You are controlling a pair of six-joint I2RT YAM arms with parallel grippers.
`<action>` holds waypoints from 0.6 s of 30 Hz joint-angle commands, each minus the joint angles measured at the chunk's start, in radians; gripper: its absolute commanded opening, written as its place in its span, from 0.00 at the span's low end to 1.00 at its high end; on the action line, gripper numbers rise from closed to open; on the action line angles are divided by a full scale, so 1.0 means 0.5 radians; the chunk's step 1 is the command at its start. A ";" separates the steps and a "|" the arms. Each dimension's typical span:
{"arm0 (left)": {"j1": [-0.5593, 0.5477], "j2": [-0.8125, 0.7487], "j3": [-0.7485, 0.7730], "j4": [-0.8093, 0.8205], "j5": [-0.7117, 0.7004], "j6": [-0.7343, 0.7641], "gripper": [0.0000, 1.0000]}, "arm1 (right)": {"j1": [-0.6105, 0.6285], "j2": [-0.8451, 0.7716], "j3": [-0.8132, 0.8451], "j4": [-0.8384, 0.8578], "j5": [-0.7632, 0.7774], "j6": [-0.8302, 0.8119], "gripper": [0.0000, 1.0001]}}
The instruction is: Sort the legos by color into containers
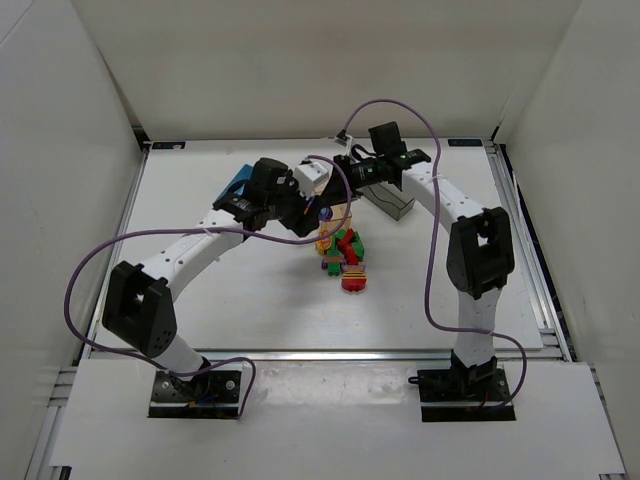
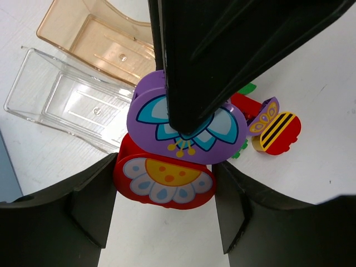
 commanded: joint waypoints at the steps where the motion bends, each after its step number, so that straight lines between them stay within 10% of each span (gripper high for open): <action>1: -0.014 -0.087 -0.078 -0.072 0.012 -0.029 0.10 | -0.097 -0.191 0.003 0.075 -0.045 -0.118 0.00; 18: -0.038 -0.198 -0.146 -0.127 -0.141 -0.057 0.10 | -0.459 -0.176 0.122 -0.164 0.243 -0.641 0.00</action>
